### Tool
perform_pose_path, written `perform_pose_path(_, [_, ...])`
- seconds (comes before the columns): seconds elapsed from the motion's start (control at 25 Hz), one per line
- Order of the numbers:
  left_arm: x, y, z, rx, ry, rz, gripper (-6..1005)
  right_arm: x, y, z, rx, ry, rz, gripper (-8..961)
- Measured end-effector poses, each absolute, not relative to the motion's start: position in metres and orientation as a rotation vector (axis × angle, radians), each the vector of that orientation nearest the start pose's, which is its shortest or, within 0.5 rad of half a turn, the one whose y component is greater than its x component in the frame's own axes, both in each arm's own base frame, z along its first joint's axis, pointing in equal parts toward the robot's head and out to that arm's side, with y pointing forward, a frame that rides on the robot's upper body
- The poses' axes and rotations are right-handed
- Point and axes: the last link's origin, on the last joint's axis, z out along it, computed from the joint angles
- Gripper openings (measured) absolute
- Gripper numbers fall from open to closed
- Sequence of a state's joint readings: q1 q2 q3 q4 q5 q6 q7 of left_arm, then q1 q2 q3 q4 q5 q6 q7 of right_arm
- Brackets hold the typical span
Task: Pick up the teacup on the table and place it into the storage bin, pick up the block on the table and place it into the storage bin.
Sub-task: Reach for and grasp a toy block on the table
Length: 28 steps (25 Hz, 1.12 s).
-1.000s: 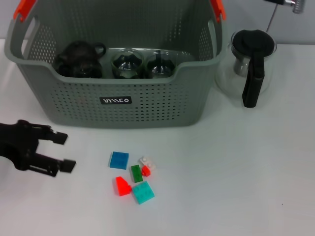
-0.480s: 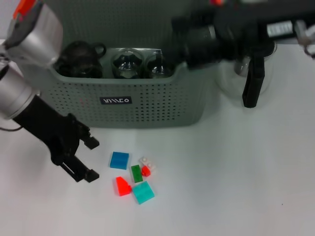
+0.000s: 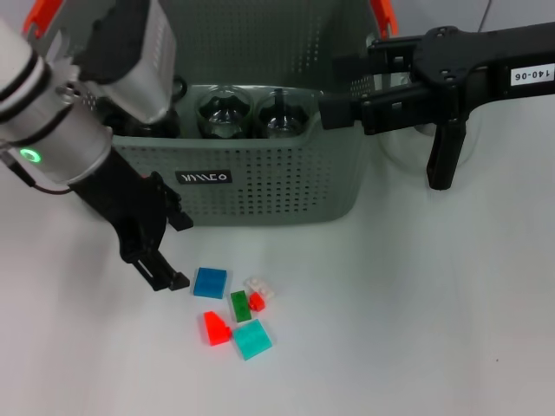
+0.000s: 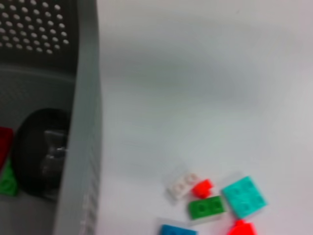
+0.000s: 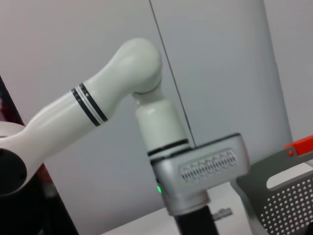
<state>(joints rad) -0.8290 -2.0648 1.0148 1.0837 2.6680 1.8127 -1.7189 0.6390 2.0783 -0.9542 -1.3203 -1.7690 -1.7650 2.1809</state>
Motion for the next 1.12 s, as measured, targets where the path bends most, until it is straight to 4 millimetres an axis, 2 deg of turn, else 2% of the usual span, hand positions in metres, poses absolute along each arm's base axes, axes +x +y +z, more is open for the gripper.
perform_pose_path(0.24, [-0.179, 0.373, 0.003, -3.033, -0.111, 0.613, 887, 0.092, 0.342, 0.069, -2.977, 0.6, 0.802, 881])
perform_pose_path(0.48, [-0.18, 0.368, -0.016, -3.032, -0.074, 0.654, 890, 0.093, 0.344, 0.07, -2.97, 0.593, 0.804, 881])
perform_pose_path(0.84, [-0.189, 0.366, -0.036, -3.032, -0.061, 0.684, 890, 0.098, 0.346, 0.063, -2.981, 0.614, 0.819, 880])
perform_pose_path(1.12, [-0.192, 0.366, -0.044, -3.024, -0.056, 0.696, 888, 0.099, 0.347, 0.06, -2.985, 0.608, 0.822, 881])
